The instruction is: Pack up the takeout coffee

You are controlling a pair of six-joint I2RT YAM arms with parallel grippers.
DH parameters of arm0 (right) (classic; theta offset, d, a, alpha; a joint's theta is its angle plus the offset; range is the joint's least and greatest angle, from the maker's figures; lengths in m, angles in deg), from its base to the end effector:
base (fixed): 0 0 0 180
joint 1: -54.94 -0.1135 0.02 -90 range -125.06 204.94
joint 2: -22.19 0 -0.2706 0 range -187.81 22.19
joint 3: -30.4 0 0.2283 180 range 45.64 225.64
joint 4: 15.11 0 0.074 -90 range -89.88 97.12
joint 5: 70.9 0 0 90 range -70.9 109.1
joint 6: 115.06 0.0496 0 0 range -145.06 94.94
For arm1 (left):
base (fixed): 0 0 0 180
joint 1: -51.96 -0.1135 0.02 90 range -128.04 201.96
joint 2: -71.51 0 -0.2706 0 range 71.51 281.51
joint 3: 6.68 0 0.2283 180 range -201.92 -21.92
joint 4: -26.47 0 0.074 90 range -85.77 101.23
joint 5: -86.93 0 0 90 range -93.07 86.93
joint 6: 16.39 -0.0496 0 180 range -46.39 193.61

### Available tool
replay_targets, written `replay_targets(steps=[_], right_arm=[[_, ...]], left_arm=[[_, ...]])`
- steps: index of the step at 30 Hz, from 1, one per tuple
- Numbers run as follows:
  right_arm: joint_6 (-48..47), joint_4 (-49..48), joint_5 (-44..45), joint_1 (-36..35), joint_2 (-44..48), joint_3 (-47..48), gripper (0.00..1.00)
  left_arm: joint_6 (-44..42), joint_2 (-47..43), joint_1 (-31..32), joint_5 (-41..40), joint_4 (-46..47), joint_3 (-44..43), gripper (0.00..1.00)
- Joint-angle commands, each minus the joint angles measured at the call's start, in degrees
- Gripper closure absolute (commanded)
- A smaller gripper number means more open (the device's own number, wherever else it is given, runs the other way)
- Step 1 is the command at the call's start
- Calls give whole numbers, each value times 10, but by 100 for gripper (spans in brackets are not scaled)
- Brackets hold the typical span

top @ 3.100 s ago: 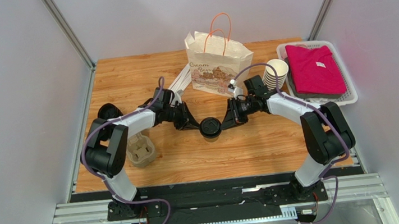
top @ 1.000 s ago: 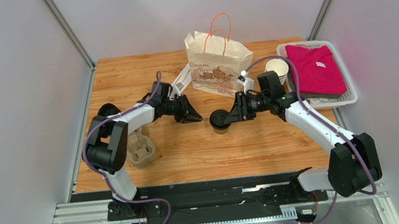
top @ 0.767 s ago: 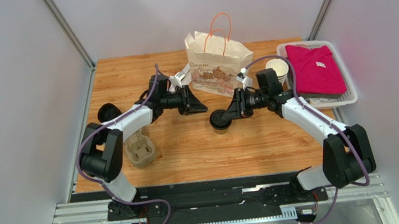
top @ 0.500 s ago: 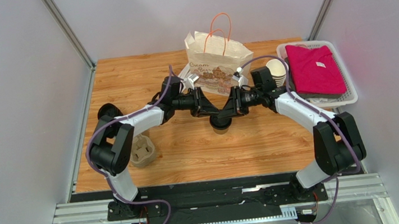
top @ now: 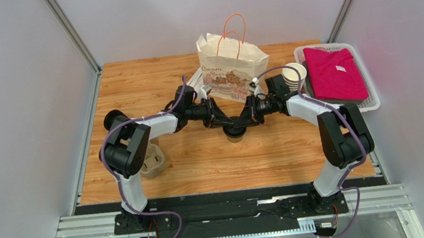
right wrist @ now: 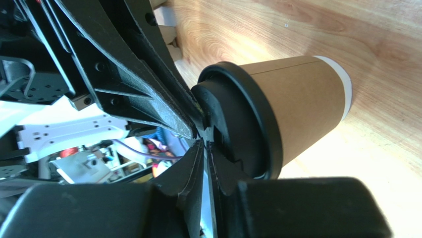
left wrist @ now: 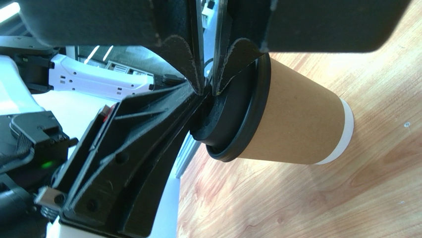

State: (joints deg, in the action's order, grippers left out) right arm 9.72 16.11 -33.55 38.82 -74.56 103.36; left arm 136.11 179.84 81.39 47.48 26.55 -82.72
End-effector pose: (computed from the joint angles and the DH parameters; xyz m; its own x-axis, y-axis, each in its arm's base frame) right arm 0.2969 0.1268 0.2049 -0.9923 0.0734 -0.0995 -0.0491 0.5045 0.8620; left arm 0.3186 -0.2237 0.1922 -0.9960 -0.0852 -0.0256 -0.0049 0.3396 -0.9406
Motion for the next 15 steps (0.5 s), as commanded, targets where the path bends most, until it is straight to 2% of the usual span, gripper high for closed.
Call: replay_targets(steps=[1, 15], right_arm=[[11, -18, 3, 10, -23, 5, 86], [-21, -20, 23, 23, -83, -23, 90]], left_arm=[[-32, 18, -9, -17, -15, 9, 80], [-65, 67, -22, -32, 10, 37, 93]])
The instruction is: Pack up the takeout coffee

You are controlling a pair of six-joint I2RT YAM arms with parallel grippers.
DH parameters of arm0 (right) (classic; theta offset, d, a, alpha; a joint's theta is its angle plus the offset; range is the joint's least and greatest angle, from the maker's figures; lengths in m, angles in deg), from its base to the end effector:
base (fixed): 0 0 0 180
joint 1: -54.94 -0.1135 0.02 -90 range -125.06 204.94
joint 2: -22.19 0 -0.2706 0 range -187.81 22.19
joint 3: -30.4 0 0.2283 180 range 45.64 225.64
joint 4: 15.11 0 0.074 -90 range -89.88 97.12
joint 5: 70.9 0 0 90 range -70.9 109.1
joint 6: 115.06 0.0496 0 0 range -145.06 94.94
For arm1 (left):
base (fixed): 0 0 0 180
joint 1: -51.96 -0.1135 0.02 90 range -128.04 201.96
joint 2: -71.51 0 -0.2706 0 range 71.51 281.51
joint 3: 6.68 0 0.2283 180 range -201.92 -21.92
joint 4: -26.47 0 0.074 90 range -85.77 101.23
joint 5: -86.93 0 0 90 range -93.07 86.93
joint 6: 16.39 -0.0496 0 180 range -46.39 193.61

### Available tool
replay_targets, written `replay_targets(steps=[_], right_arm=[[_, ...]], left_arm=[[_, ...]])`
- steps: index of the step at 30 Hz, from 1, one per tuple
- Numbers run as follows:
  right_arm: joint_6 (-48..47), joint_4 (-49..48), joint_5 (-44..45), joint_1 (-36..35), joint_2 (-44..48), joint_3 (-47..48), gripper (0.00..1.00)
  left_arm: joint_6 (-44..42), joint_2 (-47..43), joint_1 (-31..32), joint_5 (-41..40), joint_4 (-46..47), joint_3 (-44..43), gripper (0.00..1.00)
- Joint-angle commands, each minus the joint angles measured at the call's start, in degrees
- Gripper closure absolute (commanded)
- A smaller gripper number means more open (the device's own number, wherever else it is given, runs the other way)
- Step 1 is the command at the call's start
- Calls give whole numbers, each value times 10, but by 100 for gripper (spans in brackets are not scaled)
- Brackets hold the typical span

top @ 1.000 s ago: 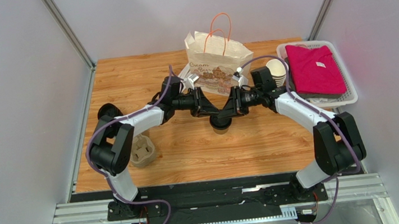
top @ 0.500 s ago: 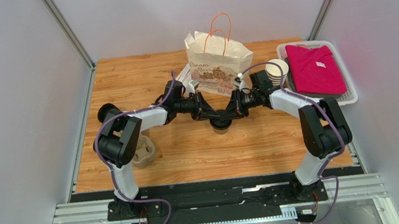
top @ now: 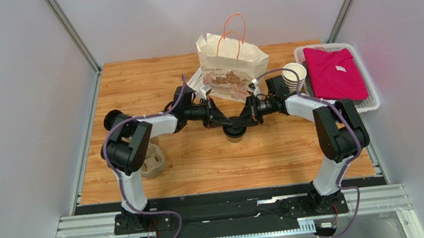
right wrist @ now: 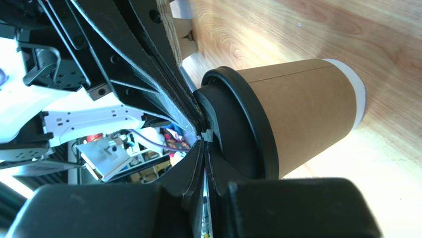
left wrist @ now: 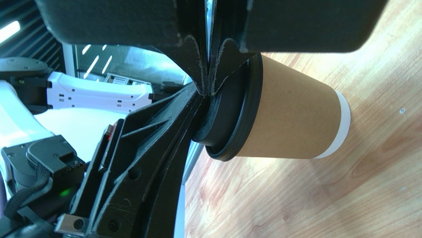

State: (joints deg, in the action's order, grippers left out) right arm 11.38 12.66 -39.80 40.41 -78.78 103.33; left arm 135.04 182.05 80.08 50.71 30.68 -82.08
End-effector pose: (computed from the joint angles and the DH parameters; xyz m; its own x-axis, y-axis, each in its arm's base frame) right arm 0.3078 0.1236 0.1894 -0.9978 0.0583 -0.0314 -0.0034 0.4284 0.9036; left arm 0.3253 -0.2192 0.1824 -0.9974 -0.0554 -0.0461 0.0270 0.3060 -0.9517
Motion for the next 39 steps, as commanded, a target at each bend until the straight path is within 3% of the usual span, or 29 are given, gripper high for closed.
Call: replay_targets(steps=[1, 8, 14, 26, 39], right_arm=[[-38, 13, 86, 7, -45, -24, 91], [-40, 3, 80, 8, -51, -26, 91], [-14, -17, 61, 7, -42, -22, 91], [79, -60, 4, -9, 54, 5, 91], [-23, 50, 43, 4, 31, 24, 91]], left_arm=[[-59, 47, -10, -65, -33, 32, 94], [-83, 59, -22, -66, -34, 42, 99], [-47, 11, -15, -3, 33, 2, 99], [53, -75, -8, 5, 89, 27, 99], [37, -46, 9, -17, 55, 26, 99]])
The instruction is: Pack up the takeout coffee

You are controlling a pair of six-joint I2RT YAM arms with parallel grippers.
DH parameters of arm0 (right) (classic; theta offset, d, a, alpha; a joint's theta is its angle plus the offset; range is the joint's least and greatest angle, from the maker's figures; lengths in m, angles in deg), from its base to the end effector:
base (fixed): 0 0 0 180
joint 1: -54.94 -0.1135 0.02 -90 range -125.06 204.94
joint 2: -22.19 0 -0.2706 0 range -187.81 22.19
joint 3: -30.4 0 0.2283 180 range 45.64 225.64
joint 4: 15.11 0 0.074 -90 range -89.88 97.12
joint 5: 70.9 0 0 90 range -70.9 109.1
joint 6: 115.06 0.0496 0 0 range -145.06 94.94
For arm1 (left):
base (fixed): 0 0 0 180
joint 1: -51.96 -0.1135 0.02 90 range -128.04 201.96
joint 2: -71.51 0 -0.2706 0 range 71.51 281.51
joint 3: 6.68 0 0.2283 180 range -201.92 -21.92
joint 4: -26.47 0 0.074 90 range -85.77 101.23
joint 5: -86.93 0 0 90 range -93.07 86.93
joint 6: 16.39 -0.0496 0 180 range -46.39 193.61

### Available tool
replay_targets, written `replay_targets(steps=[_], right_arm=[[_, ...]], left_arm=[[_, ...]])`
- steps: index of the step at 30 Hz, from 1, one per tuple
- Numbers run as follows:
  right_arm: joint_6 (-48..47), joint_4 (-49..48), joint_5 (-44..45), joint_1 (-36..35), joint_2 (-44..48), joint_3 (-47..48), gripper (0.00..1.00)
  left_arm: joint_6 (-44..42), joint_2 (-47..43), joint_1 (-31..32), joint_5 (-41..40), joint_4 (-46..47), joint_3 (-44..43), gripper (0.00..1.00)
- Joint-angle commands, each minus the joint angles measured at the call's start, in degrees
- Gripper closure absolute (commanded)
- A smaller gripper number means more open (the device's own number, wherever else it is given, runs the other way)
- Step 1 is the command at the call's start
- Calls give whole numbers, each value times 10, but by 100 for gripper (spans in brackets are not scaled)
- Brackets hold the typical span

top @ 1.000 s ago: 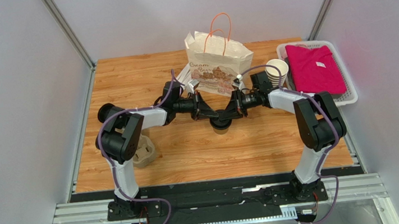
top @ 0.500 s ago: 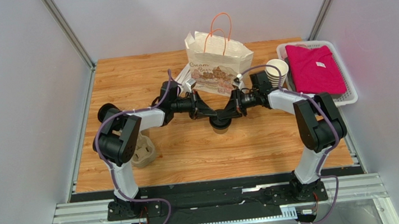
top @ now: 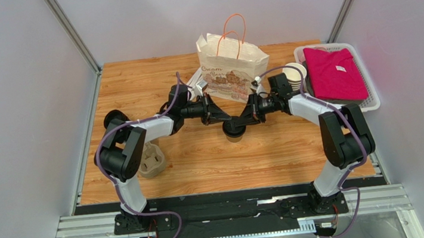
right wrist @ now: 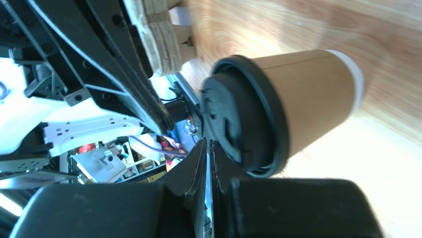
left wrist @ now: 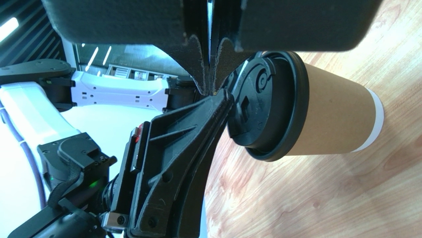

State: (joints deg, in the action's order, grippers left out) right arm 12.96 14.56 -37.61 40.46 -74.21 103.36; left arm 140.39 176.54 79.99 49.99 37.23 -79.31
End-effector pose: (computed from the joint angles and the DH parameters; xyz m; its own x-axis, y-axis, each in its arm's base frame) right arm 0.2998 0.1203 0.2106 -0.9938 0.0925 -0.0611 -0.0139 0.4430 0.8964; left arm 0.3163 -0.2133 0.2142 -0.9906 -0.0983 -0.0956 0.0708 0.2308 -0.9704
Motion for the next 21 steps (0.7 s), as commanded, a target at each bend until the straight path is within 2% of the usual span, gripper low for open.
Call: replay_targets(steps=[1, 6, 21], right_arm=[[-43, 31, 25, 4, -19, 26, 91], [-51, 36, 35, 7, -40, 30, 92], [-86, 23, 77, 10, -74, -12, 96]], left_arm=[[-24, 12, 11, -15, -15, 0, 99], [-65, 31, 8, -34, -89, 4, 100], [-153, 73, -8, -115, -205, 17, 100]])
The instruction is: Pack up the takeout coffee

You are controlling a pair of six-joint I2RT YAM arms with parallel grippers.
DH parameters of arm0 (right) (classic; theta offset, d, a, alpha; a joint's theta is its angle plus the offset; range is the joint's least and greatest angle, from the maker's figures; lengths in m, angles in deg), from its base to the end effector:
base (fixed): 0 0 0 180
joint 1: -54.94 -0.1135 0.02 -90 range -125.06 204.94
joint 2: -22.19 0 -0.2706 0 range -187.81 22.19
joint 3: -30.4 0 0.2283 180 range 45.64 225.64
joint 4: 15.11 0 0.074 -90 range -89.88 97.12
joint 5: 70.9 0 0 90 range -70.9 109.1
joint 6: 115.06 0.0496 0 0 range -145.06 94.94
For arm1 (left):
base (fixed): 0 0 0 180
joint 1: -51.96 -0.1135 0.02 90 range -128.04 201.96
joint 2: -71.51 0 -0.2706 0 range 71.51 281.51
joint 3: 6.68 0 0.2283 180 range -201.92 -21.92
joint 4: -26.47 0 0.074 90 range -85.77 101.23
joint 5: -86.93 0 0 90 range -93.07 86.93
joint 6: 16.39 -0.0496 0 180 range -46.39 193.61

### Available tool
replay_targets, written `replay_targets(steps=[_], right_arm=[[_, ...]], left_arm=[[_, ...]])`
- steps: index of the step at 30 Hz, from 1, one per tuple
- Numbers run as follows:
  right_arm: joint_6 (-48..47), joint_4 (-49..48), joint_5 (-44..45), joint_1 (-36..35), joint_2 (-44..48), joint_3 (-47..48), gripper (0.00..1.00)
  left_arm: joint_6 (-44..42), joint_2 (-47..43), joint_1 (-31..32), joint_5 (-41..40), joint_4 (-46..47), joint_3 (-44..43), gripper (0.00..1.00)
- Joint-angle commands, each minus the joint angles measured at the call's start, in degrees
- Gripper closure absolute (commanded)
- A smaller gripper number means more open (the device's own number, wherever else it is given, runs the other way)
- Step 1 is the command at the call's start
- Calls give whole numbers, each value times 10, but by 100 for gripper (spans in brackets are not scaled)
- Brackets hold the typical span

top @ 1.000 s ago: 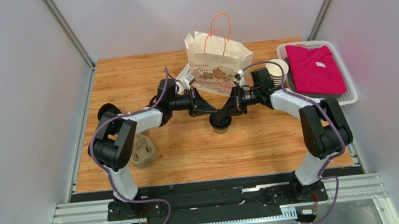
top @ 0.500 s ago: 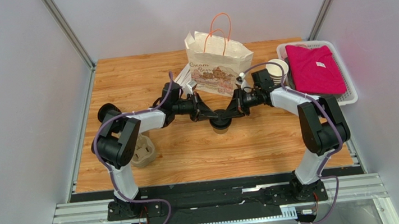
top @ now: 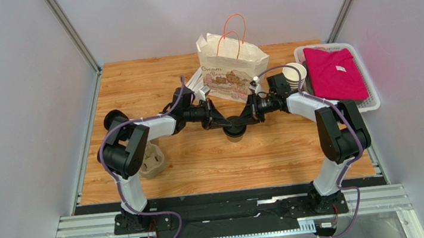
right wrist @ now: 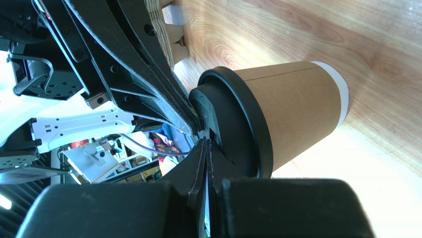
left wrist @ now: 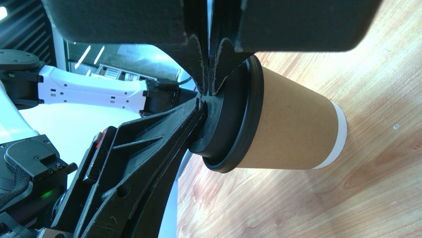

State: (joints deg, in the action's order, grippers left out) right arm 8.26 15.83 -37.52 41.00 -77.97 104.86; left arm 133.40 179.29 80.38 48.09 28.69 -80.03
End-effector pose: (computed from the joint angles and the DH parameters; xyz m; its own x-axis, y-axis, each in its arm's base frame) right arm 0.3095 0.1195 0.1963 -0.9950 0.0644 -0.0764 -0.0379 0.4643 0.8849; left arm 0.3157 -0.2148 0.1861 -0.9947 -0.0780 -0.0669 0.0367 0.3389 -0.9401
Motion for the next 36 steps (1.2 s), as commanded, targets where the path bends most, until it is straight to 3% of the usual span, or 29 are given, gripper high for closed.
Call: replay_targets(steps=[1, 8, 21, 27, 29, 33, 36], right_arm=[[-40, 8, 75, 6, -39, -33, 96], [-56, 2, 80, 14, -48, -46, 97], [2, -4, -15, -33, 48, 35, 85], [-11, 61, -25, -18, 109, 63, 77], [-30, 98, -16, -3, 122, 62, 77], [-107, 172, 74, 8, 135, 60, 77], [-132, 180, 119, 8, 127, 49, 78]], left_arm=[[-85, 49, -12, -100, -126, 26, 100], [-96, 66, -16, -119, -140, 27, 100], [-48, -31, -5, -19, -37, -39, 95], [-44, -106, -18, -32, -73, -27, 83], [-54, -122, -26, -44, -94, -19, 75], [-114, -135, -40, -77, -207, -20, 64], [-146, -118, -40, -82, -237, -26, 58]])
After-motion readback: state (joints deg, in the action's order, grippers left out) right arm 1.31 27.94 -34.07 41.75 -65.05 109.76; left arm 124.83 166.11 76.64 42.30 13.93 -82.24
